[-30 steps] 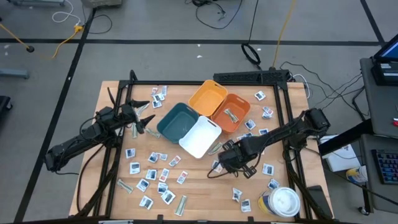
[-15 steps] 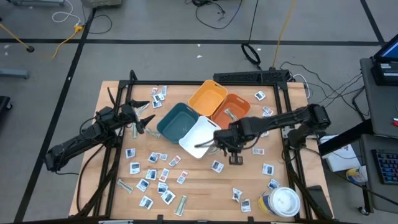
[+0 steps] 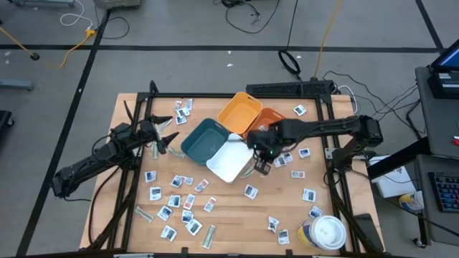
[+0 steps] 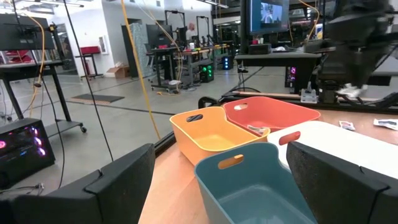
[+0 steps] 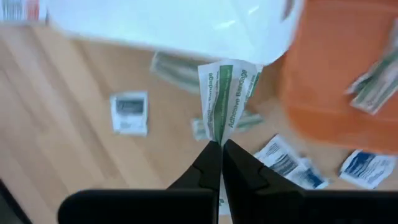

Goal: Pick & Place First Aid Supplies
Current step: Put the green bandage pack into the orange bin

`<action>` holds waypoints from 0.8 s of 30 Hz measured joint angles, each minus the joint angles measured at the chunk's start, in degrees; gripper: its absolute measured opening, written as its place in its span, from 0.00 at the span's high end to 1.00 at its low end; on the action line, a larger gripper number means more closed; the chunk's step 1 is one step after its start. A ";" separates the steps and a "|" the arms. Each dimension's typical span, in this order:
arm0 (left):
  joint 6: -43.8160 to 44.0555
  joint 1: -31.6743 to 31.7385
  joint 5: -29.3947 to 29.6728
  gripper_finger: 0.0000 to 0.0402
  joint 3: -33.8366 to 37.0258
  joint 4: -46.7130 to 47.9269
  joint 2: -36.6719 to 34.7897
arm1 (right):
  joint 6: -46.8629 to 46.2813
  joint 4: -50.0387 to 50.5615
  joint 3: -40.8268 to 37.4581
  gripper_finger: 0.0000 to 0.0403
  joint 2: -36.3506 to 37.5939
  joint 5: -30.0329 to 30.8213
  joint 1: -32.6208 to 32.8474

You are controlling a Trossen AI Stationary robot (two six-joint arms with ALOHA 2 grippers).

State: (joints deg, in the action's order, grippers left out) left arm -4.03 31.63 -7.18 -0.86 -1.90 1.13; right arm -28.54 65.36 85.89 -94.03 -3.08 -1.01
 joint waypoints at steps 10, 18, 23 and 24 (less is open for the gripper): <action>0.00 -0.01 0.00 0.09 0.00 -0.01 -0.01 | 5.59 0.69 0.00 1.00 0.25 0.05 -12.62; 0.00 -0.01 0.00 0.08 0.00 0.01 0.00 | 9.10 0.44 0.00 1.00 0.25 0.07 -21.04; 0.00 0.01 0.00 0.09 0.00 0.00 0.00 | 9.75 -0.52 -0.05 1.00 0.21 0.13 -24.11; 0.00 -0.01 0.00 0.09 0.00 0.01 0.00 | 9.78 -1.08 -0.33 1.00 -0.02 0.11 -24.28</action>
State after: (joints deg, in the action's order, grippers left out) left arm -4.03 31.62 -7.18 -0.86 -1.89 1.12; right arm -18.76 64.28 85.56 -94.05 -2.96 -25.29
